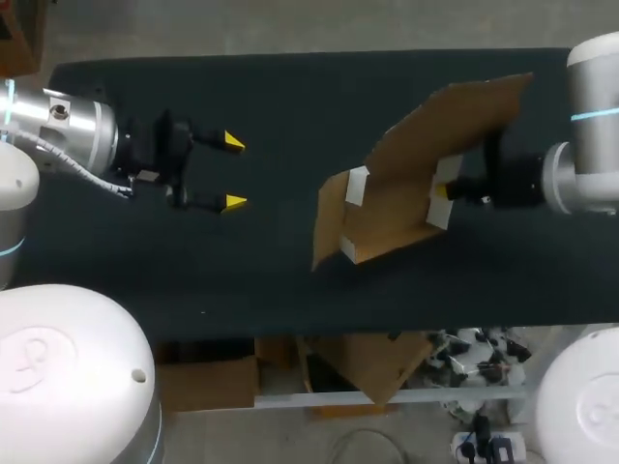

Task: Assemble the packaging by folding the flat box into shape, placing the metal phone stand inside, and closing the box properly

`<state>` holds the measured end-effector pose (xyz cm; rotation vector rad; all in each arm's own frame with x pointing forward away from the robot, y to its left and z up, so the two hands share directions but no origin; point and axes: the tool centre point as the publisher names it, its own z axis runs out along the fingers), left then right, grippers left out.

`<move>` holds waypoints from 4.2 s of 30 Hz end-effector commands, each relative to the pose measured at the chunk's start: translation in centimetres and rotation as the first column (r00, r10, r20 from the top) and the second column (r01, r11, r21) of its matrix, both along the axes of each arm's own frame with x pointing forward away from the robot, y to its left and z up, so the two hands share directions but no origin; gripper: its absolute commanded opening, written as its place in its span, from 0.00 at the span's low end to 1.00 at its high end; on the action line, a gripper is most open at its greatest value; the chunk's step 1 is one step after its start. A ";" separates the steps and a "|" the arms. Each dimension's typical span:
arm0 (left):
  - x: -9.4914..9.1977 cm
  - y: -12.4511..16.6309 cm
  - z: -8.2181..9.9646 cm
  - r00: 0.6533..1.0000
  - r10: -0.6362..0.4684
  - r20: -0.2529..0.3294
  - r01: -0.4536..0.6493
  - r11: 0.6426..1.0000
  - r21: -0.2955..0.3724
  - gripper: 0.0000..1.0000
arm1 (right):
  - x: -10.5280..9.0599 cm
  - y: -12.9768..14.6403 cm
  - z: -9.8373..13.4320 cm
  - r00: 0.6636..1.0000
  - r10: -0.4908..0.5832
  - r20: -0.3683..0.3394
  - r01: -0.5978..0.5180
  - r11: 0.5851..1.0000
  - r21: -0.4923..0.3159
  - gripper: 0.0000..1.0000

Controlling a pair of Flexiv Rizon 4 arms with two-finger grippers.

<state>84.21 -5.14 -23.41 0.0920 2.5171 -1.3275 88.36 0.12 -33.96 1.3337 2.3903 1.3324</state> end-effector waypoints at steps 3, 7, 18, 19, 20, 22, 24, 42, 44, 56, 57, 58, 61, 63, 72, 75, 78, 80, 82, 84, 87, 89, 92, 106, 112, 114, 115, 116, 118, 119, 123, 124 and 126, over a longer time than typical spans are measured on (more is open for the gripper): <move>0.4 0.3 0.1 1.000 -0.001 0.000 0.001 1.000 0.026 1.00 | -0.2 0.0 0.9 0.992 -0.012 -0.129 -0.002 0.995 -0.105 0.00; 0.7 0.7 -0.1 1.000 0.007 -0.006 -0.007 0.999 0.037 1.00 | -0.5 0.1 1.2 0.981 -0.059 -0.187 0.028 0.986 -0.162 0.00; 1.3 1.3 -0.4 0.999 0.030 -0.037 -0.028 0.999 0.045 1.00 | -0.8 -0.1 1.1 0.952 -0.159 -0.263 0.088 0.961 -0.261 0.00; 1.3 1.3 -0.4 0.999 0.030 -0.037 -0.028 0.999 0.045 1.00 | -0.8 -0.1 1.1 0.952 -0.159 -0.263 0.088 0.961 -0.261 0.00; 1.3 1.3 -0.4 0.999 0.030 -0.037 -0.028 0.999 0.045 1.00 | -0.8 -0.1 1.1 0.952 -0.159 -0.263 0.088 0.961 -0.261 0.00; 1.3 1.3 -0.4 0.999 0.030 -0.037 -0.028 0.999 0.045 1.00 | -0.8 -0.1 1.1 0.952 -0.159 -0.263 0.088 0.961 -0.261 0.00; 1.3 1.3 -0.4 0.999 0.030 -0.037 -0.028 0.999 0.045 1.00 | -0.8 -0.1 1.1 0.952 -0.159 -0.263 0.088 0.961 -0.261 0.00; 1.6 1.9 -1.0 0.999 0.044 -0.018 -0.043 0.996 0.081 1.00 | -1.5 -0.4 0.6 0.881 -0.301 -0.366 0.163 0.917 -0.363 0.00; 1.7 1.9 -1.0 0.999 0.034 -0.019 -0.033 0.996 0.087 1.00 | -1.7 -0.4 0.5 0.869 -0.320 -0.377 0.168 0.909 -0.382 0.00; 2.0 1.8 -1.0 0.999 0.011 -0.045 -0.005 0.991 0.130 1.00 | -2.5 0.1 -0.6 0.785 -0.421 -0.455 0.180 0.857 -0.483 0.00; 2.1 1.8 -1.0 0.999 0.011 -0.050 -0.004 0.991 0.134 1.00 | -2.6 0.1 -0.7 0.768 -0.446 -0.460 0.190 0.844 -0.501 0.00; 2.1 1.8 -1.0 0.999 0.011 -0.053 -0.004 0.990 0.139 1.00 | -2.7 0.0 -0.9 0.751 -0.462 -0.472 0.194 0.837 -0.511 0.00; 2.1 1.8 -1.0 0.998 0.014 -0.056 -0.005 0.990 0.144 1.00 | -2.9 0.0 -1.3 0.719 -0.486 -0.497 0.202 0.830 -0.520 0.00; 2.1 1.8 -1.0 0.998 0.014 -0.056 -0.005 0.990 0.144 1.00 | -2.9 0.0 -1.3 0.719 -0.486 -0.497 0.202 0.830 -0.520 0.00; 2.1 1.8 -1.0 0.998 0.014 -0.056 -0.005 0.990 0.144 1.00 | -2.9 0.0 -1.3 0.719 -0.486 -0.497 0.202 0.830 -0.520 0.00; 2.1 1.8 -1.0 0.998 0.014 -0.056 -0.005 0.990 0.144 1.00 | -2.9 0.0 -1.3 0.719 -0.486 -0.497 0.202 0.830 -0.520 0.00; 2.1 1.8 -1.0 0.998 0.014 -0.056 -0.005 0.990 0.144 1.00 | -2.9 0.0 -1.3 0.719 -0.486 -0.497 0.202 0.830 -0.520 0.00; 2.1 1.8 -1.0 0.998 0.014 -0.056 -0.005 0.990 0.144 1.00 | -3.0 0.4 -1.7 0.706 -0.489 -0.512 0.197 0.830 -0.522 0.00; 2.1 1.8 -1.0 0.998 0.014 -0.056 -0.005 0.990 0.144 1.00 | -3.0 0.6 -2.2 0.691 -0.490 -0.531 0.190 0.832 -0.520 0.00; 2.1 1.8 -1.0 0.998 0.014 -0.056 -0.005 0.990 0.144 1.00 | -3.0 0.9 -2.7 0.682 -0.483 -0.549 0.173 0.836 -0.521 0.00; 2.1 1.8 -1.0 0.998 0.014 -0.056 -0.005 0.990 0.144 1.00 | -3.0 1.0 -3.1 0.670 -0.482 -0.564 0.161 0.837 -0.523 0.00; 2.1 1.8 -1.0 0.998 0.014 -0.056 -0.005 0.990 0.144 1.00 | -3.0 1.1 -3.2 0.658 -0.485 -0.576 0.153 0.835 -0.528 0.00; 2.1 1.8 -1.0 0.998 0.014 -0.056 -0.005 0.990 0.144 1.00 | -2.8 1.1 -3.3 0.639 -0.490 -0.593 0.138 0.832 -0.538 0.00; 2.1 1.8 -1.0 0.998 0.014 -0.056 -0.005 0.990 0.144 1.00 | -2.3 1.9 -4.2 0.595 -0.472 -0.651 0.052 0.831 -0.554 0.00; 2.1 1.8 -1.0 0.998 0.014 -0.056 -0.005 0.990 0.144 1.00 | -2.5 2.0 -4.8 0.575 -0.474 -0.666 0.030 0.826 -0.563 0.00; 2.1 1.8 -1.0 0.998 0.014 -0.056 -0.005 0.990 0.144 1.00 | -2.6 2.1 -4.9 0.571 -0.477 -0.668 0.022 0.822 -0.569 0.00; 2.1 1.8 -1.0 0.998 0.014 -0.056 -0.005 0.990 0.144 1.00 | -2.6 2.1 -5.0 0.569 -0.481 -0.667 0.021 0.820 -0.572 0.00; 2.1 1.8 -1.0 0.998 0.014 -0.056 -0.005 0.990 0.144 1.00 | -2.6 2.1 -5.2 0.565 -0.479 -0.672 0.013 0.819 -0.573 0.00; 2.1 1.8 -1.0 0.998 0.014 -0.056 -0.005 0.990 0.144 1.00 | -2.6 2.1 -5.4 0.559 -0.479 -0.677 0.006 0.819 -0.574 0.00; 2.1 1.8 -1.0 0.998 0.014 -0.056 -0.005 0.990 0.144 1.00 | -2.7 2.2 -5.5 0.557 -0.478 -0.679 0.004 0.820 -0.573 0.01; 2.1 1.8 -1.0 0.998 0.014 -0.056 -0.005 0.990 0.144 1.00 | -2.7 2.3 -5.7 0.546 -0.470 -0.693 -0.010 0.824 -0.566 0.01; 2.1 1.8 -1.0 0.998 0.014 -0.056 -0.005 0.990 0.144 1.00 | -2.7 2.3 -5.8 0.541 -0.469 -0.698 -0.014 0.825 -0.565 0.01; 2.1 1.8 -1.0 0.998 0.014 -0.056 -0.005 0.990 0.144 1.00 | -2.7 2.3 -5.9 0.534 -0.463 -0.707 -0.024 0.828 -0.561 0.01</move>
